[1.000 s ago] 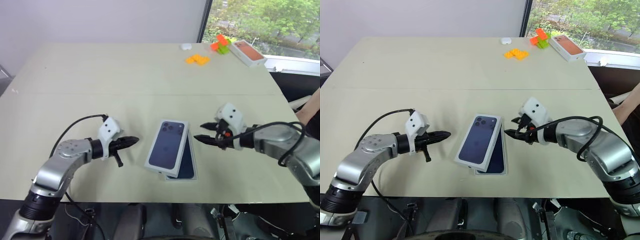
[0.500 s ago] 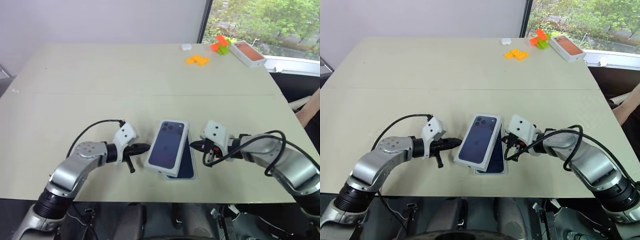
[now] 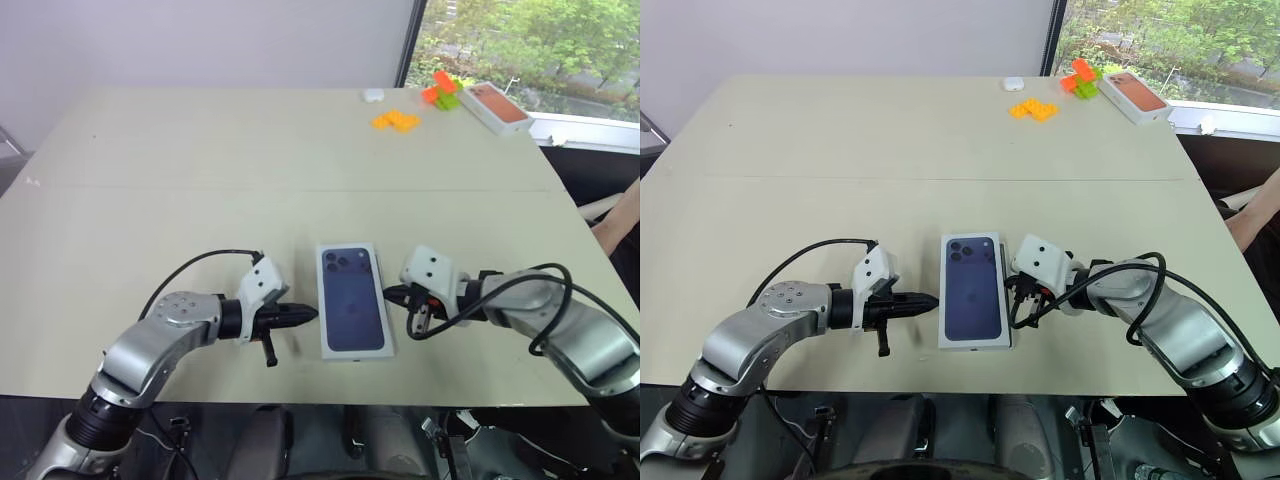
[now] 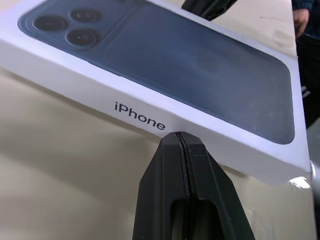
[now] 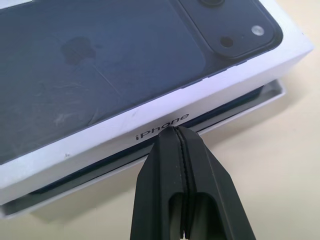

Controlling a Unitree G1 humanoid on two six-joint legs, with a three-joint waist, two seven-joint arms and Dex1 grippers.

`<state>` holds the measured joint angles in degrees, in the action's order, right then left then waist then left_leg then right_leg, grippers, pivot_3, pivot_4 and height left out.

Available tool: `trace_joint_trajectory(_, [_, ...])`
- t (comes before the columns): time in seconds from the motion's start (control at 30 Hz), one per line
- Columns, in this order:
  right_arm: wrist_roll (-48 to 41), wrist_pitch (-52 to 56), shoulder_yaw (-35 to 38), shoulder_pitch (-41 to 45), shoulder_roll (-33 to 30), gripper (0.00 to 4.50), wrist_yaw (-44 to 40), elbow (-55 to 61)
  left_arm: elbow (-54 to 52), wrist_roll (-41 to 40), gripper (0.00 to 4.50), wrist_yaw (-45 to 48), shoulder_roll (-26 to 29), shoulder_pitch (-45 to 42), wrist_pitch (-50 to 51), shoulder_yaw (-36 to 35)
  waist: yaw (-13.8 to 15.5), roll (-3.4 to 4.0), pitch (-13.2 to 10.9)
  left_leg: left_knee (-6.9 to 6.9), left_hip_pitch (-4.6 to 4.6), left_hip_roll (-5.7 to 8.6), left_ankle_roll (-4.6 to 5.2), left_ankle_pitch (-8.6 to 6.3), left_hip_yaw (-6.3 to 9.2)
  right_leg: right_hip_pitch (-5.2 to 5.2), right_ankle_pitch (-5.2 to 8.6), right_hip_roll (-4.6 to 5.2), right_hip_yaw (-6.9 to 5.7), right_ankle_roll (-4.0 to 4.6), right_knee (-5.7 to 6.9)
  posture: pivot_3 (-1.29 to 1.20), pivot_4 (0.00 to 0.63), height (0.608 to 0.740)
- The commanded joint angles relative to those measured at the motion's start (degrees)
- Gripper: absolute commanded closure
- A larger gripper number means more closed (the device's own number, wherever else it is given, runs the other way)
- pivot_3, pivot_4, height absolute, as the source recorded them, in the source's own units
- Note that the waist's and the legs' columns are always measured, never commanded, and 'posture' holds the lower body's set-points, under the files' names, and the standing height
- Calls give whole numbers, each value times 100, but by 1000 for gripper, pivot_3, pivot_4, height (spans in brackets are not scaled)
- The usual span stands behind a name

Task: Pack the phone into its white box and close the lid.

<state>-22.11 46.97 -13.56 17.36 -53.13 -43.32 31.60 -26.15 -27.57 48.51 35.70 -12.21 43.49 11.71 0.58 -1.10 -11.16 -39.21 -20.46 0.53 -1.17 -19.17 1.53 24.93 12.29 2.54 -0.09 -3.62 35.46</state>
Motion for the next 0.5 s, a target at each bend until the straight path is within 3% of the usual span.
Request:
trace_joint_trajectory(0.03, [81,-193,197,-59,-89,4479,-140,208,-200,11,4500,47,46,-51,-61,81,0,0,0,0,0,0,0,0,0,0,0,0,0,0,0,0,150,740])
trace_joint_trajectory(0.5, [309,-278,329,-96,-48,4479,-284,141,-83,219,4500,-71,-181,-165,-177,218,-1,0,0,-2,2,1,0,0,0,-3,0,0,0,0,1,0,150,740])
